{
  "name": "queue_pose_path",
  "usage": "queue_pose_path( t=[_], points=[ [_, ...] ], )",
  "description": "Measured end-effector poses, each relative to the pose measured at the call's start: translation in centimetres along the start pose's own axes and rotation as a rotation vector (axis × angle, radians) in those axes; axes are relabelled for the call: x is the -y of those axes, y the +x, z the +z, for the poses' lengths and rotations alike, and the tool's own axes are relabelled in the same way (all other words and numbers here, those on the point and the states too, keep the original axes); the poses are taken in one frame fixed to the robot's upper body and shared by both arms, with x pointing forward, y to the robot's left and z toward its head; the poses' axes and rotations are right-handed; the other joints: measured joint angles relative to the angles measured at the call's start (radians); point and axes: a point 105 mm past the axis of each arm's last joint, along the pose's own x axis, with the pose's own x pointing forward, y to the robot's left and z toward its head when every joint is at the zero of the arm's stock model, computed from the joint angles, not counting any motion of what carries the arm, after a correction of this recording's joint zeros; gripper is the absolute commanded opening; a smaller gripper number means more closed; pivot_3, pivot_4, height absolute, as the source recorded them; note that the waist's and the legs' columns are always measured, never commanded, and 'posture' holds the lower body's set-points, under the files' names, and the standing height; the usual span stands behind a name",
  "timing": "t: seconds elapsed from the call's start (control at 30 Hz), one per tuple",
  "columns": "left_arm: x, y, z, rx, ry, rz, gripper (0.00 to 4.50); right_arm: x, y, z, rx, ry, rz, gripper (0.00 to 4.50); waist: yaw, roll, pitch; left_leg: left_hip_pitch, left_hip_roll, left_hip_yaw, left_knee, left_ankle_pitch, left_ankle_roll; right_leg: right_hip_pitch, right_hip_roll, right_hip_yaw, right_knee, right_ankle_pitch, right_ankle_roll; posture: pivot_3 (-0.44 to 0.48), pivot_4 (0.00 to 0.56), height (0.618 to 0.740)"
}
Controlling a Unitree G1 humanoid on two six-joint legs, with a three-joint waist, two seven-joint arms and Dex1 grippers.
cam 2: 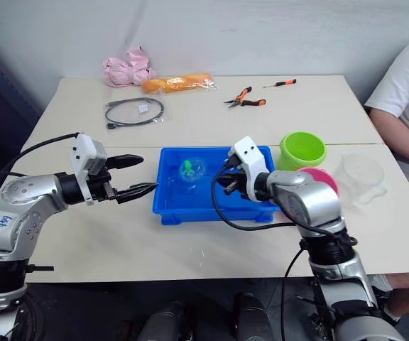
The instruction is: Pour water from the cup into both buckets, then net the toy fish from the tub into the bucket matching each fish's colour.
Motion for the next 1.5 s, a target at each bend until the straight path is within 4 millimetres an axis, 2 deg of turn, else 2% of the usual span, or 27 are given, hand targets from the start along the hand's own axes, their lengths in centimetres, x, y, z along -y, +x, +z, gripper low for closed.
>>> queue_pose_path(
  t=[0.1,0.3,0.43,0.6,0.73,0.8,1.1,1.5],
  points=[
    [0.6,0.5,0.6,0.054,0.01,-0.04,4.46,0.0,-2.6,-0.4,-0.001,-0.002,0.015,0.0,0.002,0.0,0.0,0.0,0.0,0.0,0.0,0.0,0.001,0.0,0.0,-0.001,-0.001,0.0,0.0,0.0,0.15,0.74],
    [2.1,1.8,2.4,0.214,0.039,-0.145,4.46,0.2,-6.1,-2.5,0.005,0.046,0.01,0.0,0.008,0.0,0.0,0.0,-0.001,0.0,0.0,0.0,0.002,0.001,-0.001,0.0,-0.002,0.0,0.0,0.0,0.15,0.74],
    [2.2,2.7,2.1,0.244,0.026,-0.175,4.46,0.9,-8.2,-3.3,0.05,0.044,-0.057,0.0,0.017,0.0,0.0,0.001,-0.001,0.001,0.0,0.0,0.002,0.001,0.0,0.0,-0.002,0.0,0.001,0.0,0.15,0.74],
    [2.2,4.1,1.9,0.269,-0.001,-0.199,4.46,1.9,-11.0,-2.1,0.12,0.024,-0.141,0.0,0.03,-0.001,0.0,0.001,-0.001,0.001,0.0,0.0,0.003,0.002,0.001,0.0,-0.002,0.001,0.001,0.0,0.15,0.74],
    [2.1,5.3,2.4,0.294,-0.012,-0.219,4.46,3.3,-14.0,-1.0,0.177,-0.005,-0.231,0.0,0.043,-0.001,0.0,0.001,-0.002,0.001,0.0,0.0,0.004,0.003,0.002,0.0,-0.004,0.001,0.002,0.0,0.15,0.74],
    [2.2,5.8,2.7,0.312,-0.016,-0.236,4.46,4.8,-15.6,-0.9,0.204,0.006,-0.294,0.0,0.049,-0.001,0.0,0.001,-0.002,0.001,0.0,0.0,0.005,0.003,0.004,0.0,-0.005,0.002,0.003,0.0,0.15,0.74],
    [2.9,7.1,3.4,0.345,-0.017,-0.292,4.46,10.7,-20.3,-2.0,0.192,-0.059,-0.615,0.0,0.05,-0.001,0.0,0.001,-0.003,0.002,0.0,0.0,0.006,0.003,0.005,0.0,-0.004,0.002,0.003,0.0,0.15,0.74],
    [3.2,7.5,3.5,0.346,-0.025,-0.285,4.46,14.9,-20.5,-4.2,0.052,-0.289,-0.841,0.0,0.048,0.0,0.0,0.002,-0.001,0.004,0.001,0.0,0.004,0.003,0.009,0.001,-0.005,0.002,0.004,0.0,0.15,0.74]
  ],
)
